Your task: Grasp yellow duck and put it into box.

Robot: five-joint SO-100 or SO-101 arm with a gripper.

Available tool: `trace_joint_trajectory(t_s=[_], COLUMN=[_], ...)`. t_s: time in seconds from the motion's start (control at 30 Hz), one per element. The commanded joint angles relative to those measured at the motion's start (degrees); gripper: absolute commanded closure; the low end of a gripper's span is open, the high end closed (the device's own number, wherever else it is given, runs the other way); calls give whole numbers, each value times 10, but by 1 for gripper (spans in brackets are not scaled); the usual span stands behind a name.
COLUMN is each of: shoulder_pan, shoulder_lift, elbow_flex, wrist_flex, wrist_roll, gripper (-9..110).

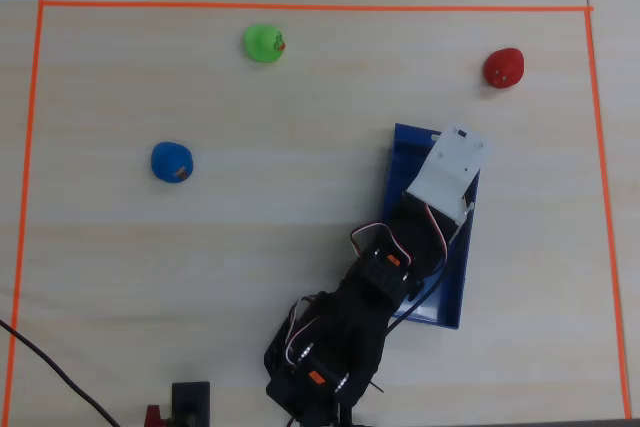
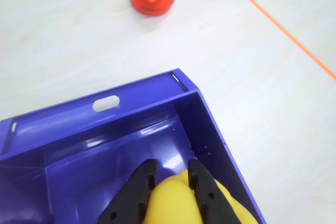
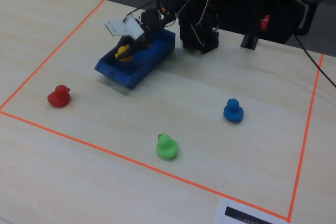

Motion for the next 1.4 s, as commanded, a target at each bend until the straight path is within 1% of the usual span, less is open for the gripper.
trace_joint_trajectory(t_s=[0.0,0.17,0.3,0.37,0.4,0.43,0.5,0.6,0.63,0.7,0.8,0.87,0.93,1.07,1.23,1.37], shoulder_pan=[9,10,3,-12,-26,-43,-84,-174,-212,-291,-388,-425,-432,-424,-410,-409], shoulder_lift=[-4,-2,10,27,44,67,111,175,200,267,386,470,519,567,595,634], elbow_flex=[1,-4,-32,-67,-101,-149,-289,-466,-499,-519,-470,-396,-324,-196,-113,-23], wrist_flex=[-20,-18,9,33,73,144,334,580,645,766,904,951,979,1015,1008,975], wrist_roll=[4,6,31,69,95,127,204,285,301,312,332,333,326,256,240,228], gripper=[92,81,79,79,80,82,85,97,101,101,101,101,101,101,101,101])
